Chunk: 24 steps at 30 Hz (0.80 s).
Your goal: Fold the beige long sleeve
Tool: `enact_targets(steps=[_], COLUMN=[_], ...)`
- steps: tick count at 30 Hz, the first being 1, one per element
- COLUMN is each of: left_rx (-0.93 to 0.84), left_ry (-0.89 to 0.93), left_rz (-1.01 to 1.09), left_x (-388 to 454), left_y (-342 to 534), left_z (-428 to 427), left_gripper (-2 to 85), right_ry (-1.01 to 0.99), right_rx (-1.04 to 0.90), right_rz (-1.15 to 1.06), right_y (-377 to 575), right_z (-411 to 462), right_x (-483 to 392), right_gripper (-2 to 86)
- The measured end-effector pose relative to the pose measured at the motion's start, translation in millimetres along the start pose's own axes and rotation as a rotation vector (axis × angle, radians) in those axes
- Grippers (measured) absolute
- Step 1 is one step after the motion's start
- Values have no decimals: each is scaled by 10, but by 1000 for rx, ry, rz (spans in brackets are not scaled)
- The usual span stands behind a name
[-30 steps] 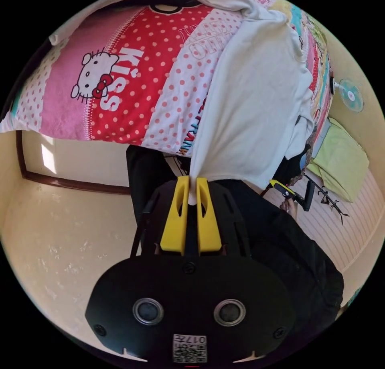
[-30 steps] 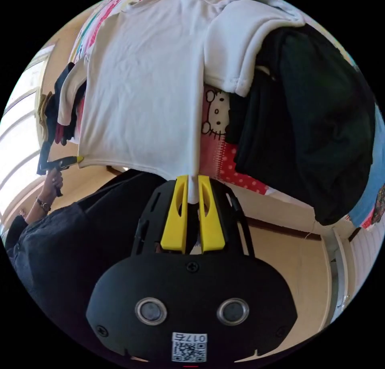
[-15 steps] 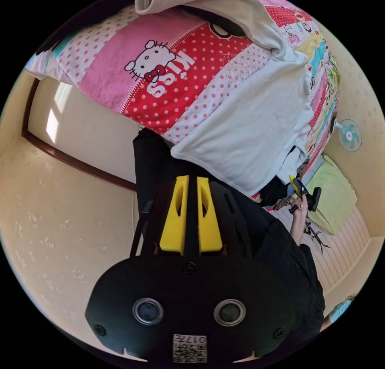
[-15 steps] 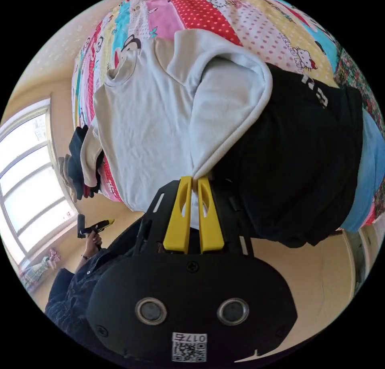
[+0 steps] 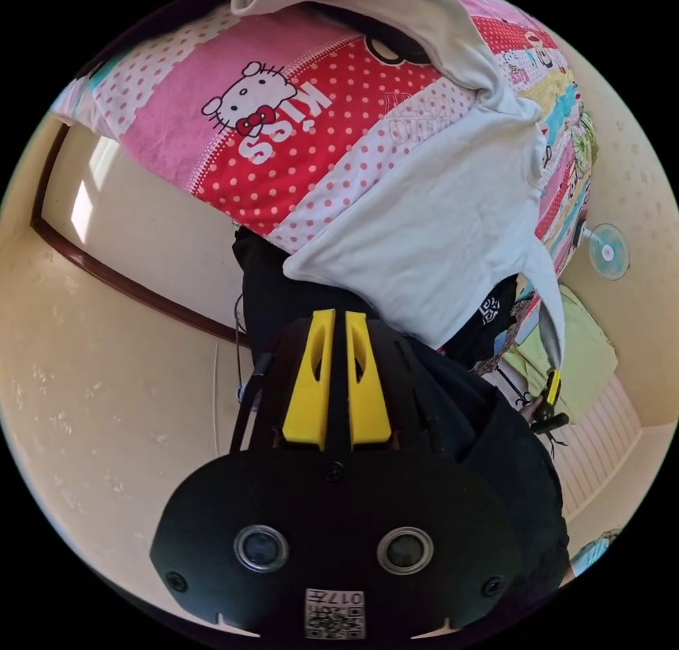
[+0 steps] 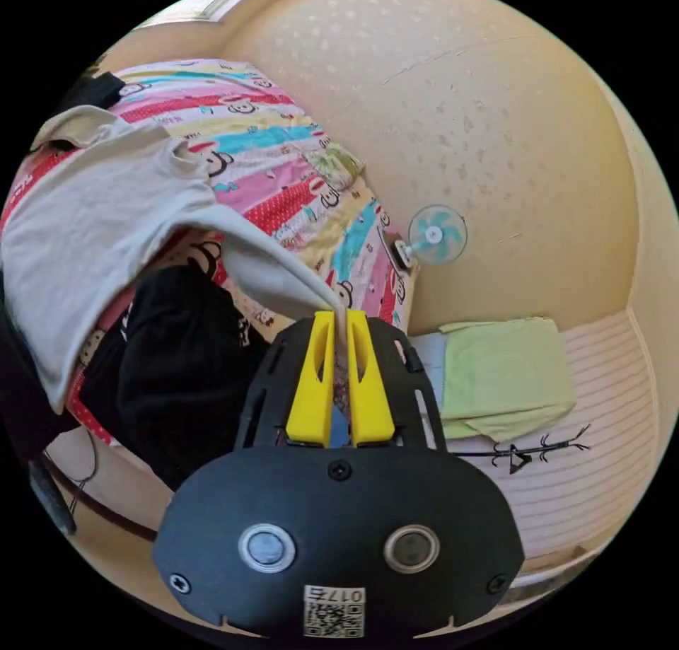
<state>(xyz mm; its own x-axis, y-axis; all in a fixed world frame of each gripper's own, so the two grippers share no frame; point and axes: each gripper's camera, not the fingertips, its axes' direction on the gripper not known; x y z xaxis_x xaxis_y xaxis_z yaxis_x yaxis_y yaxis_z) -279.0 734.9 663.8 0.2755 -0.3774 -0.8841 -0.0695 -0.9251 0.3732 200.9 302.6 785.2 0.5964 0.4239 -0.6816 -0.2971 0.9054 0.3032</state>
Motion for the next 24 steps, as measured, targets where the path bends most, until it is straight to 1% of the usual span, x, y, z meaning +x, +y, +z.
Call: enact_targets(steps=[1,2,3,4,5,6,7,8,9,11,12,13,14,15,17,18,20,22,24], left_rx=[-3,-11,-16,-21,-15,-8,9,30,41,99,117,148,178,192,251,265,318,346,361], left_ry=[-14,-28,-34,-43,-45,-41,-22,5,21,107,135,193,256,289,410,438,532,581,607], left_rz=[-7,-17,-23,-40,-62,-73,-92,-109,-118,-137,-140,-151,-171,-180,-214,-221,-252,-267,-287], left_x=[12,14,11,-1,-16,-24,-36,-47,-52,-67,-71,-83,-101,-109,-140,-148,-179,-202,-234], left_y=[52,104,130,183,244,276,342,407,440,556,581,625,663,680,736,748,797,829,854], left_z=[14,25,28,23,1,-14,-50,-84,-102,-167,-183,-206,-224,-232,-275,-289,-364,-433,-519], left_gripper=[38,38,38,38,38,38,38,38,38,40,43,48,53,56,71,74,82,84,85], right_ry=[8,-65,-111,-201,-276,-301,-373,-491,-568,-924,-989,-1064,-1086,-1082,-1033,-1031,-1009,-973,-982], right_rx=[-147,-328,-413,-539,-625,-666,-733,-743,-724,-523,-465,-390,-390,-417,-565,-581,-555,-520,-439], right_rz=[2,23,45,139,293,385,616,887,1029,1537,1639,1792,1879,1900,1945,1961,2001,1999,1967], right_y=[277,547,672,908,1137,1252,1499,1768,1914,2472,2589,2764,2875,2913,3049,3084,3190,3215,3150], right_z=[328,675,825,1046,1183,1235,1301,1307,1296,1259,1260,1284,1340,1376,1523,1550,1646,1730,1796], right_x=[-272,-472,-538,-591,-550,-503,-355,-182,-108,-45,-90,-210,-342,-405,-653,-712,-874,-892,-794], right_gripper=[37,39,41,43,43,45,49,57,62,83,89,99,106,109,114,115,99,74,53])
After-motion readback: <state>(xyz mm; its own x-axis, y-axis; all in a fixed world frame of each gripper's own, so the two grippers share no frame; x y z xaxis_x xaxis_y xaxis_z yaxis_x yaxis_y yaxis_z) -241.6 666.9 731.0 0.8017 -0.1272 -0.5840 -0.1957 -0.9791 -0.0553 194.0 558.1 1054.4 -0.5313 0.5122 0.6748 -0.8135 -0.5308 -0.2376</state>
